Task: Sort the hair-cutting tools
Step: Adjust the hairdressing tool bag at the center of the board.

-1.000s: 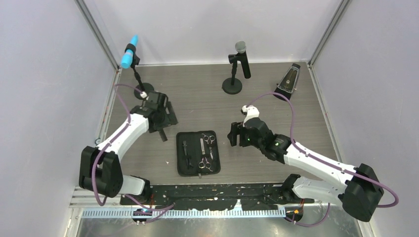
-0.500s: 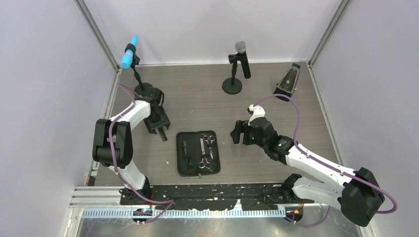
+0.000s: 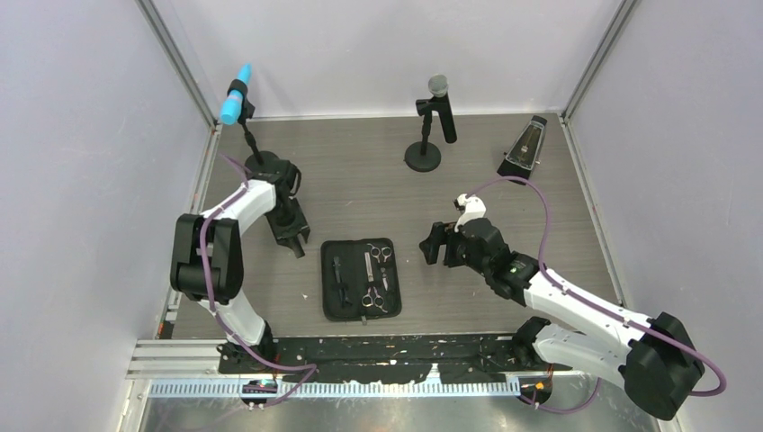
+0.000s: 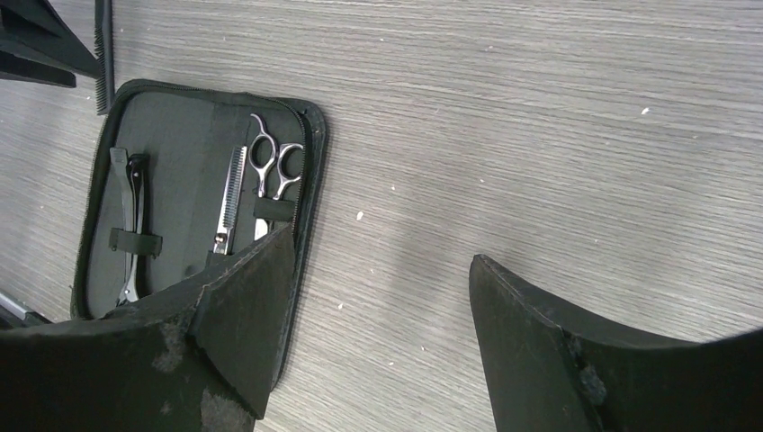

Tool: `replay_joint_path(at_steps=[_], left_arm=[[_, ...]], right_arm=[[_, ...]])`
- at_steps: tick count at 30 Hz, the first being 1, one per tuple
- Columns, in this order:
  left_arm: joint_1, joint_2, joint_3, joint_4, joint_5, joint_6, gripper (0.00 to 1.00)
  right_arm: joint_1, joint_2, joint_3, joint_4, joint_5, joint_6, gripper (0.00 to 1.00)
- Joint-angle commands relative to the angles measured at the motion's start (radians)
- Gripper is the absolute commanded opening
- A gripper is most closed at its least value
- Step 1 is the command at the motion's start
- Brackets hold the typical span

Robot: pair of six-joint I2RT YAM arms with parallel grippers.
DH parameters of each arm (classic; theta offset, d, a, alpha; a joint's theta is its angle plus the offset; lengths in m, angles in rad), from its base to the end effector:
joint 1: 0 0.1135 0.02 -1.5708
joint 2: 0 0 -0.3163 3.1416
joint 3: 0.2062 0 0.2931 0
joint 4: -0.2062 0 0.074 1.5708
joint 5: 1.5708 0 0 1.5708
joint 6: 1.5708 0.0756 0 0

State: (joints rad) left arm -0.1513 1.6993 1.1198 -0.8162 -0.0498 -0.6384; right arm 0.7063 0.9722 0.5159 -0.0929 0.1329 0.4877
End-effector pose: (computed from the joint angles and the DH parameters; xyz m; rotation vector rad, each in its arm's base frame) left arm 0.3560 -0.0505 0.1731 -0.7202 2.8718 -0.0319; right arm 0.1988 0.1564 0.2245 -0.1559 2.1617 0.5631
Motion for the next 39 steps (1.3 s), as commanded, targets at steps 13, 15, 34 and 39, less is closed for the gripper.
replay_joint_path(at_steps=[13,15,34,39], left_arm=[[-0.217,-0.003,-0.038,0.078,0.128,-0.070,0.41],[-0.252,0.014,-0.014,0.102,0.144,-0.092,0.41],[-0.130,-0.052,0.053,0.225,0.004,-0.142,0.71],[-0.033,-0.062,0.030,0.278,-0.026,-0.113,0.82]], right_arm=[[0.043,0.358,0.152,0.135,-0.226,-0.017,0.78],[0.046,0.418,0.186,0.113,-0.207,-0.007,0.75],[0.045,0.153,0.111,-0.063,0.057,-0.030,0.73],[0.045,0.130,0.095,-0.061,0.038,-0.031,0.73]])
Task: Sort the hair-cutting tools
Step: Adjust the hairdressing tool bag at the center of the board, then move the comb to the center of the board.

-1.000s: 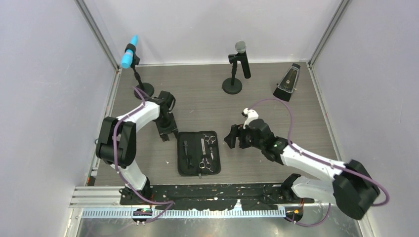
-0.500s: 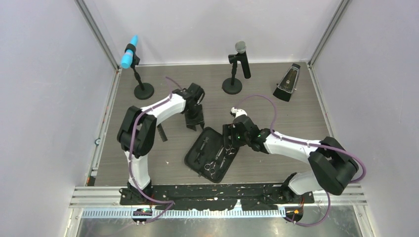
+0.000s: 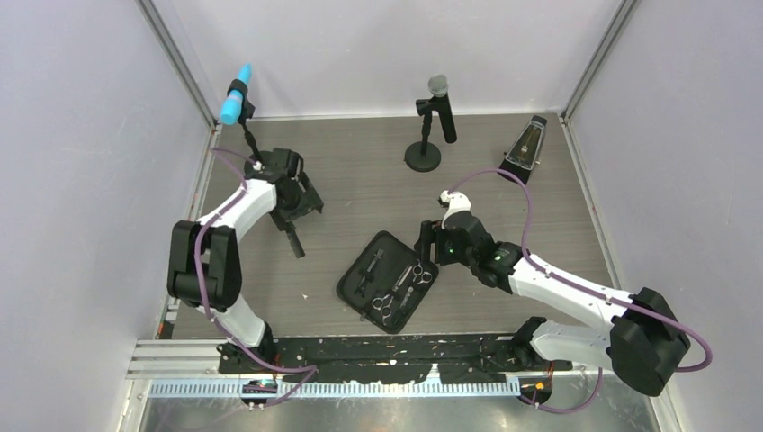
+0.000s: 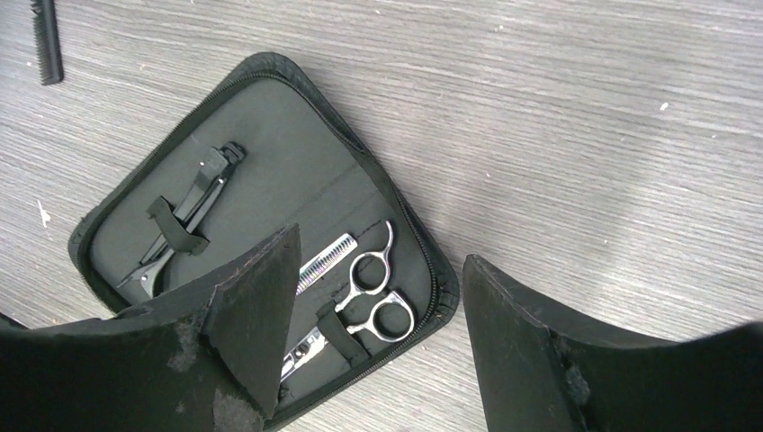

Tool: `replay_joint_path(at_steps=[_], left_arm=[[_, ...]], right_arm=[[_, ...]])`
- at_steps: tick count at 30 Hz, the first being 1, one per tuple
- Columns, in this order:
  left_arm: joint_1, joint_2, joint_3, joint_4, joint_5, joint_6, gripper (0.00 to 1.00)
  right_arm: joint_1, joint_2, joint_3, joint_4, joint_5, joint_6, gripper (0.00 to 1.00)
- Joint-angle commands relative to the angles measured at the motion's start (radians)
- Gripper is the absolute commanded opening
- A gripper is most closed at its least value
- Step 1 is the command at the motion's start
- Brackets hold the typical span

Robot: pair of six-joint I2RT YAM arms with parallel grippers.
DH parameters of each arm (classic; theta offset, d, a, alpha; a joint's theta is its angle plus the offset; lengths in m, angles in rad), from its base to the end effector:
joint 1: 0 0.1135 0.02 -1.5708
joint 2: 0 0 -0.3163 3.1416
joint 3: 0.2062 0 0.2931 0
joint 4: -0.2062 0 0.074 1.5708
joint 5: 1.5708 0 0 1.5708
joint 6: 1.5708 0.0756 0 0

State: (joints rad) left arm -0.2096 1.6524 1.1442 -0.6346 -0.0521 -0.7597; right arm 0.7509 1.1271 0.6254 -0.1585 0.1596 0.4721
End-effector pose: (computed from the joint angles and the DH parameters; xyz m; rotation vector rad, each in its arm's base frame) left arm 0.3800 -0.0768 0.2056 -0.7566 2.6242 -0.2136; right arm 0.2144 0.1836 0.2227 -0.2269 2.2552 0.4883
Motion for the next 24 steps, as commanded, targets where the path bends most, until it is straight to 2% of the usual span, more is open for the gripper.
replay_joint_path(at_steps=[1,8,14,24], left_arm=[[0.035,0.008,0.018,0.092,-0.015,0.012,0.83],[0.058,0.112,0.063,0.052,0.022,-0.009,0.83],[0.059,0.056,-0.020,0.086,-0.028,-0.048,0.82],[0.058,0.043,-0.104,0.138,0.024,-0.100,0.82]], right_arm=[[0.001,-0.026,-0.014,0.006,0.001,-0.014,0.73],[0.001,-0.037,-0.017,0.003,-0.028,-0.024,0.73],[0.001,-0.060,-0.026,0.002,-0.036,-0.023,0.74],[0.001,-0.051,-0.020,0.002,-0.047,-0.027,0.74]])
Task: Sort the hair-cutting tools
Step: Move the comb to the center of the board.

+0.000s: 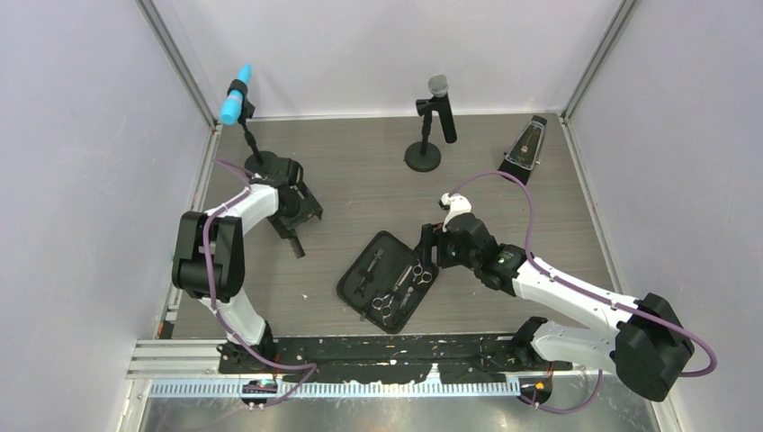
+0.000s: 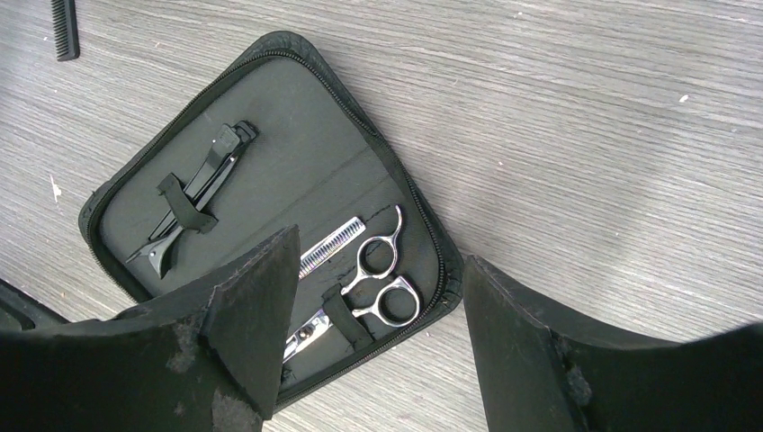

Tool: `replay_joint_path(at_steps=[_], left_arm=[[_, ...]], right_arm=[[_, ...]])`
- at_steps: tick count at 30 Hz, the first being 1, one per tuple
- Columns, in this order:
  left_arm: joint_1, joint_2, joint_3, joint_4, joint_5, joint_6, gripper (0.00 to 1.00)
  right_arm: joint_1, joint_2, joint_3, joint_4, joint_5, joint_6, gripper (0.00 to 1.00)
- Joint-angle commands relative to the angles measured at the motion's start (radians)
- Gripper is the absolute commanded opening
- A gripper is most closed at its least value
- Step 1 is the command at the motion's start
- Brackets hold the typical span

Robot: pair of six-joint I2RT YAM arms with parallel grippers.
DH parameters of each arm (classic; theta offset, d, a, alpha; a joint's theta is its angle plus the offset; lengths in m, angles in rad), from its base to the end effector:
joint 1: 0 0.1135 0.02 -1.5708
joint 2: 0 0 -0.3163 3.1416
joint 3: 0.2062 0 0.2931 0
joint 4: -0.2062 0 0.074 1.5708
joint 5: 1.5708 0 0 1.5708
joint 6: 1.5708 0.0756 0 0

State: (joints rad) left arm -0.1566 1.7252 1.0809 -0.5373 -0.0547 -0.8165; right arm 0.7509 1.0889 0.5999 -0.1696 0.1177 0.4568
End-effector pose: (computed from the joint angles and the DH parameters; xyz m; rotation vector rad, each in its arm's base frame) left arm 0.3866 -0.0569 0.1634 -0.9103 2.6122 -0.1880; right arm 0.2055 0.1796 0.2208 -0.2684 2.2609 0.5236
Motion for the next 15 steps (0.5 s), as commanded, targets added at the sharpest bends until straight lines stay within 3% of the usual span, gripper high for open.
replay_joint_path(at_steps=[1,15], left_arm=[[0.005,-0.026,-0.050,0.047,0.038,-0.049,0.82],[-0.094,-0.167,-0.321,0.173,0.215,-0.123,0.80]], right_arm=[[0.001,-0.013,0.005,0.013,-0.007,-0.010,0.74],[0.000,-0.040,-0.006,0.002,-0.025,0.003,0.74]])
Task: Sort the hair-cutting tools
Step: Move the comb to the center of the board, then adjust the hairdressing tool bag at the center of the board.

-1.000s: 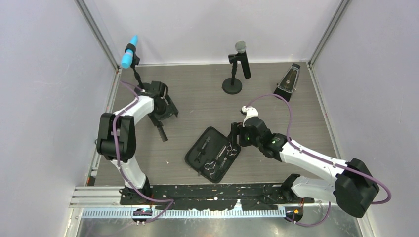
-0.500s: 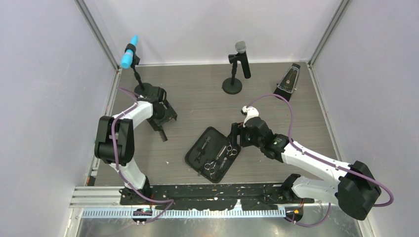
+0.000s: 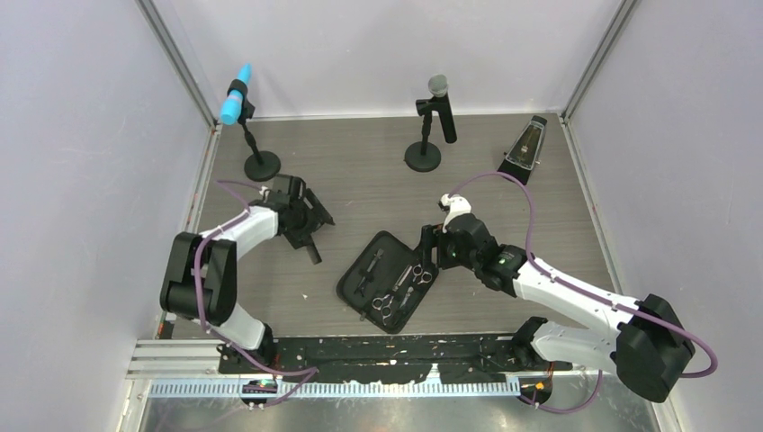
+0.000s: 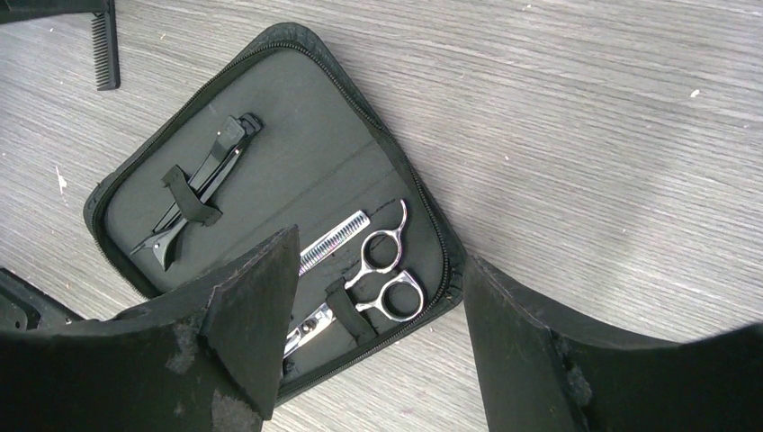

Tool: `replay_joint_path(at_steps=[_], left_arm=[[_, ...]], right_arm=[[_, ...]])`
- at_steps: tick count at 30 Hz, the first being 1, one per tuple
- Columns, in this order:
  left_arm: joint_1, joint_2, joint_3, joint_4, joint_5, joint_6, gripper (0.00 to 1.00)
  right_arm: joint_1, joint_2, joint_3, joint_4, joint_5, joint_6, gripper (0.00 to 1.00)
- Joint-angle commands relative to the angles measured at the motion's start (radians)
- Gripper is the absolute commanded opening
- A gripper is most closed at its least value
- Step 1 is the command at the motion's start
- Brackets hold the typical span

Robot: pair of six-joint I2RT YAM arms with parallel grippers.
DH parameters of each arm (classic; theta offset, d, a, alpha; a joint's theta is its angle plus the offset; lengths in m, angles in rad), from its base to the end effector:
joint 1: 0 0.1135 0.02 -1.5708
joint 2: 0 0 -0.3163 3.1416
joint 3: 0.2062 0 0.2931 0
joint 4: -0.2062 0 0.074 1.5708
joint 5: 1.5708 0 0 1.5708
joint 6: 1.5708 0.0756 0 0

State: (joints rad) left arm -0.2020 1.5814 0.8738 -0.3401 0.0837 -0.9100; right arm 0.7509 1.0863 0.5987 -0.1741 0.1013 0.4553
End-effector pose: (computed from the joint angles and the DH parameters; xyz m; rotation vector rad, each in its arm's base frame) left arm 0.3465 -0.0774 0.1595 -0.9078 2.5437 -0.4776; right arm 0.2040 0.1800 0.2203 -0.2803 2.2673 0.5377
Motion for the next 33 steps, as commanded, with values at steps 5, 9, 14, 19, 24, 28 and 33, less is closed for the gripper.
replay_joint_path(at_steps=[5,9,14,19,24,28,33], left_arm=[[-0.080,-0.145,-0.147,-0.107,0.039,0.028,0.80],[-0.112,-0.233,-0.110,-0.216,-0.028,0.085,0.80],[-0.120,-0.335,-0.091,-0.305,-0.182,0.126,0.81],[-0.119,-0.295,-0.048,-0.330,-0.214,0.156,0.82],[-0.117,-0.248,-0.042,-0.300,-0.204,0.159,0.82],[-0.117,-0.189,-0.006,-0.315,-0.209,0.187,0.82],[-0.117,-0.121,0.039,-0.335,-0.234,0.212,0.80]], right_arm=[[0.001,0.001,0.017,-0.019,-0.042,-0.015,0.73],[0.001,0.094,0.087,-0.089,-0.046,-0.079,0.73],[0.001,0.245,0.214,-0.148,-0.045,-0.232,0.73],[0.000,0.447,0.397,-0.187,-0.040,-0.370,0.73],[-0.003,0.627,0.517,-0.254,-0.035,-0.426,0.65],[-0.026,0.695,0.515,-0.258,0.021,-0.415,0.64],[-0.128,0.707,0.484,-0.241,0.062,-0.350,0.56]])
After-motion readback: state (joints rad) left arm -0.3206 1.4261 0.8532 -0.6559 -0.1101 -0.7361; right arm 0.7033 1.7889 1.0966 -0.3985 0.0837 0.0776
